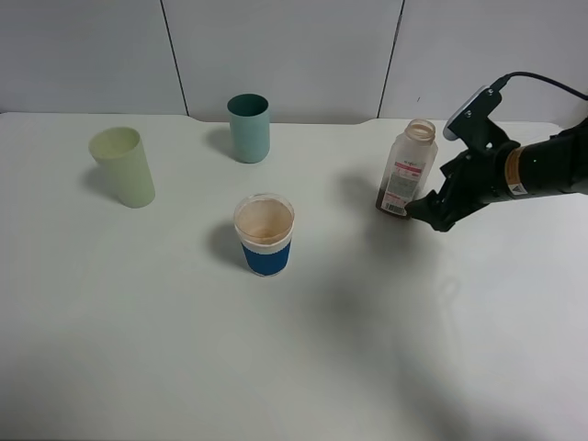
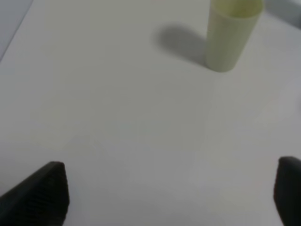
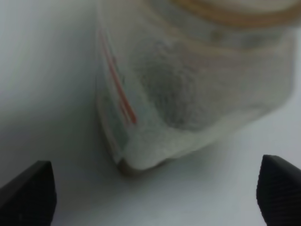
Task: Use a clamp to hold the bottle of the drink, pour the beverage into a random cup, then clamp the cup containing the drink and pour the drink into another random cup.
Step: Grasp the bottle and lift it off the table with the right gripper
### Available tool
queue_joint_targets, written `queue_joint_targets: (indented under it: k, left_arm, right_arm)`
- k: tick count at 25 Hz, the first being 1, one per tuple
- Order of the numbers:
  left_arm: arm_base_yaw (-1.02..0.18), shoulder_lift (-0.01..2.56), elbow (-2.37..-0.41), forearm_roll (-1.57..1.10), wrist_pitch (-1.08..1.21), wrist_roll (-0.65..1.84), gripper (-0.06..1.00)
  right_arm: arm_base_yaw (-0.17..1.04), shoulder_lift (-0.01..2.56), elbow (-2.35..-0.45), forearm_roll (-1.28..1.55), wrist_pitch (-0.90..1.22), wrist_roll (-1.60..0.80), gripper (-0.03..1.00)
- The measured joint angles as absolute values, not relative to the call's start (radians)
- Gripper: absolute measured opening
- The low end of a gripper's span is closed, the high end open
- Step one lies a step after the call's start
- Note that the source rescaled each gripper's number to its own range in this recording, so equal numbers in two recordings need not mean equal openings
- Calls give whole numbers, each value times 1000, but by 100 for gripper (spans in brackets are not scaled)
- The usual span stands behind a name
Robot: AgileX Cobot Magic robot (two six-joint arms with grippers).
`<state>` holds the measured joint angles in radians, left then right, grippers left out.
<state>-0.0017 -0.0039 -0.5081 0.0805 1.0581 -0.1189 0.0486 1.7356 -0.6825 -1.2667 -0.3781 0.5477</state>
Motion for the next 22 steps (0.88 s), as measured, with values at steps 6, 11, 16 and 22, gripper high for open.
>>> queue_joint_targets:
  k: [6,11,16,22]
  left_arm:
    - [-2,-4,-508,81,1058,-119,95]
    - [-2,-4,-508,81,1058,-119,95]
    - [-2,-4,-508,80,1058,-119,95]
    - [-2,-4,-508,80,1058,-119,95]
  right_arm:
    - [52,1756,-726,-1276,-377,547,81]
    - [52,1768,-751,-1282,-385,546,81]
    - [56,1818,-754,-1282,-399,545,81]
    - [61,1850,-755,-1234,-445,479,81]
